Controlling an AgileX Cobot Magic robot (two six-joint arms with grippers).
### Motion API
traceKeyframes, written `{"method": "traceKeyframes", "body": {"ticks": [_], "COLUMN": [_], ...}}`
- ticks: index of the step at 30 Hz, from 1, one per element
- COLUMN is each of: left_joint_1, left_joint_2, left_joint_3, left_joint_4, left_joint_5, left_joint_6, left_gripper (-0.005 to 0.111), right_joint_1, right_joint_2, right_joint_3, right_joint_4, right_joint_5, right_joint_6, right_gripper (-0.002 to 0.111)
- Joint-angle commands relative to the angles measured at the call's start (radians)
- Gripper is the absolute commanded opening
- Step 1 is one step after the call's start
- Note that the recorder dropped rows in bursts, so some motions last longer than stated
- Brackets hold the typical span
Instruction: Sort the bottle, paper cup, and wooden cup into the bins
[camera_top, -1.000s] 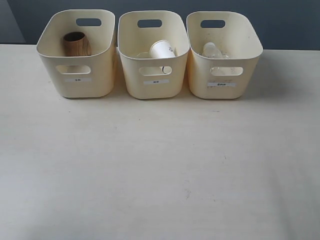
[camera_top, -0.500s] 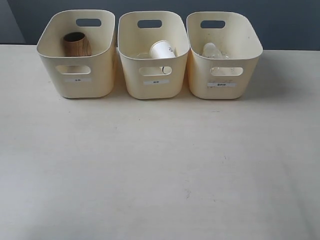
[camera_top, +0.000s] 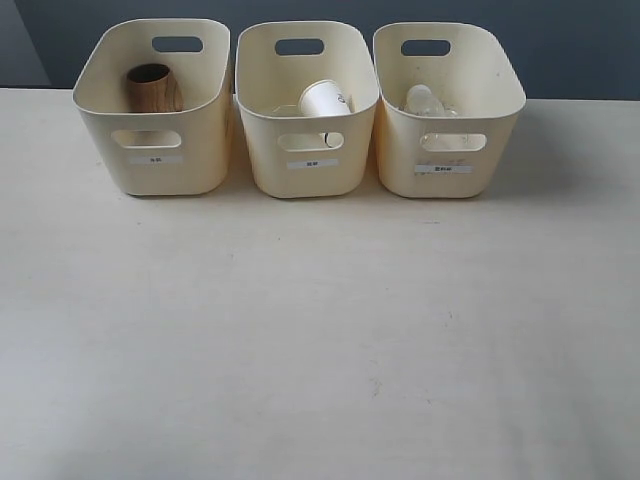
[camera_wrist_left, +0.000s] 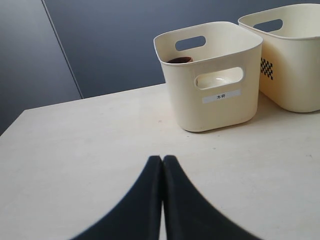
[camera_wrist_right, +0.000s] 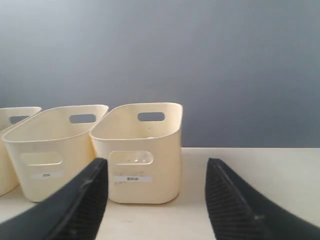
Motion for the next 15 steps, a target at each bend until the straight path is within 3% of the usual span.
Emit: {"method": "traceKeyframes", "body": {"ticks": [1, 15], "left_joint_1": [-0.003, -0.003], "left_joint_2": [-0.005, -0.005], "left_joint_3": [0.001, 0.001], "left_joint_4": [-0.005, -0.005], "left_joint_5": [-0.001, -0.001], "left_joint_6": [-0.002, -0.002], "left_gripper": [0.000, 0.000], "right_joint_1": [-0.007, -0.007], "right_joint_2": [-0.005, -0.005], "right_joint_3": [0.002, 0.002], "right_joint_4": [-0.007, -0.007], "right_joint_5": [-0.083, -0.115], "right_joint_6": [-0.007, -0.005], "right_gripper": [0.055, 0.055]}}
